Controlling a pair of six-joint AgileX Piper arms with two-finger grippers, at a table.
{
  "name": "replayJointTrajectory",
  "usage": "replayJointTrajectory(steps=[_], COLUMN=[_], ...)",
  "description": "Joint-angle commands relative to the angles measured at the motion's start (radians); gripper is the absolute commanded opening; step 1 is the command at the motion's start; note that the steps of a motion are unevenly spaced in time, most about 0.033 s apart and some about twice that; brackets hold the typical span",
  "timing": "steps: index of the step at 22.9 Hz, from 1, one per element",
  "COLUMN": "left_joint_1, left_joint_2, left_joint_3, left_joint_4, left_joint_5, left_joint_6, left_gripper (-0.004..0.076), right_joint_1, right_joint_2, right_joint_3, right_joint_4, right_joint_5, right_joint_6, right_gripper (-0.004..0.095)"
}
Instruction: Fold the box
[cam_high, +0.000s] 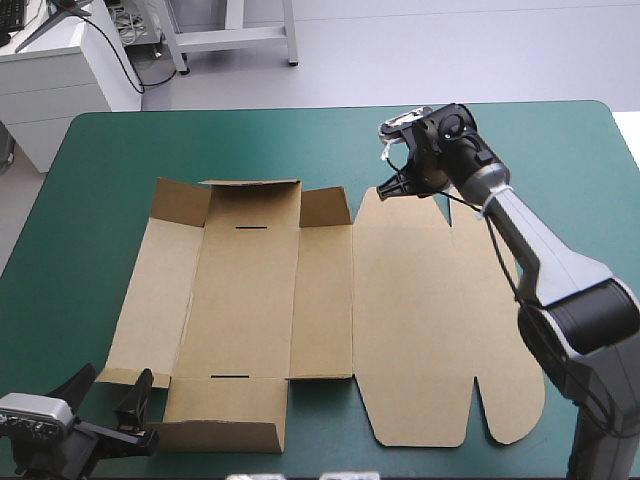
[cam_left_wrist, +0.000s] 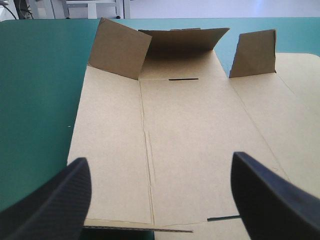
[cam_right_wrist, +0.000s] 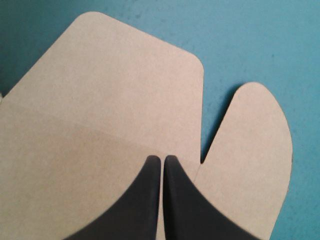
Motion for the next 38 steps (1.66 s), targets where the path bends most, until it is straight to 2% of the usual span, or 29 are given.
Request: replayJointTrajectory(steps=[1,5,11,16,17,19,21,24,27,28,30,32,38], left_joint_1=[-0.004,-0.004,-0.004,-0.004,-0.004,-0.004,-0.002,0.010,0.170,0.269,0.404,0.472,0.477], left_joint_2=[0.012,0.055,0.316,0.578,0.683,0.827,0.925,1.005,1.074,1.105,1.173,1.249,1.356], left_joint_3=[-0.023,-0.032,-0.164,-0.326,-0.393,-0.468,-0.494,-0.492,-0.492,-0.492,-0.492,-0.492,-0.492], left_joint_4=[-0.023,-0.019,-0.015,-0.010,-0.010,-0.018,-0.018,-0.018,-0.136,-0.220,-0.325,-0.382,-0.360], left_joint_5=[-0.076,-0.070,0.056,0.076,0.083,0.142,0.197,0.192,0.151,0.182,0.241,0.276,0.285], left_joint_6=[0.001,0.001,-0.007,-0.012,-0.014,-0.025,-0.025,-0.025,0.092,0.183,0.272,0.349,0.382], left_gripper=[0.0599,0.0599,0.0599,0.0599,0.0599,0.0599,0.0599,0.0599,0.0599,0.0599,0.0599,0.0599,0.0599], right_joint_1=[-0.011,-0.011,-0.011,-0.011,-0.011,-0.011,-0.011,-0.011,-0.011,-0.011,-0.011,-0.011,-0.011], right_joint_2=[-0.244,-0.533,-0.832,-1.057,-1.152,-1.286,-1.386,-1.473,-1.529,-1.551,-1.600,-1.663,-1.779], right_joint_3=[0.219,0.632,0.924,1.058,1.094,1.149,1.199,1.255,1.315,1.333,1.359,1.403,1.467], right_joint_4=[0.000,0.027,0.034,0.060,0.085,0.129,0.145,0.155,0.164,0.175,0.202,0.214,0.216], right_joint_5=[-0.163,-0.342,-0.422,-0.431,-0.420,-0.413,-0.403,-0.380,-0.351,-0.353,-0.353,-0.384,-0.463], right_joint_6=[0.044,0.069,0.073,0.073,0.073,0.068,0.064,0.064,0.046,0.046,0.046,0.014,-0.037], right_gripper=[0.0000,0.0000,0.0000,0.0000,0.0000,0.0000,0.0000,0.0000,0.0000,0.0000,0.0000,0.0000,0.0000])
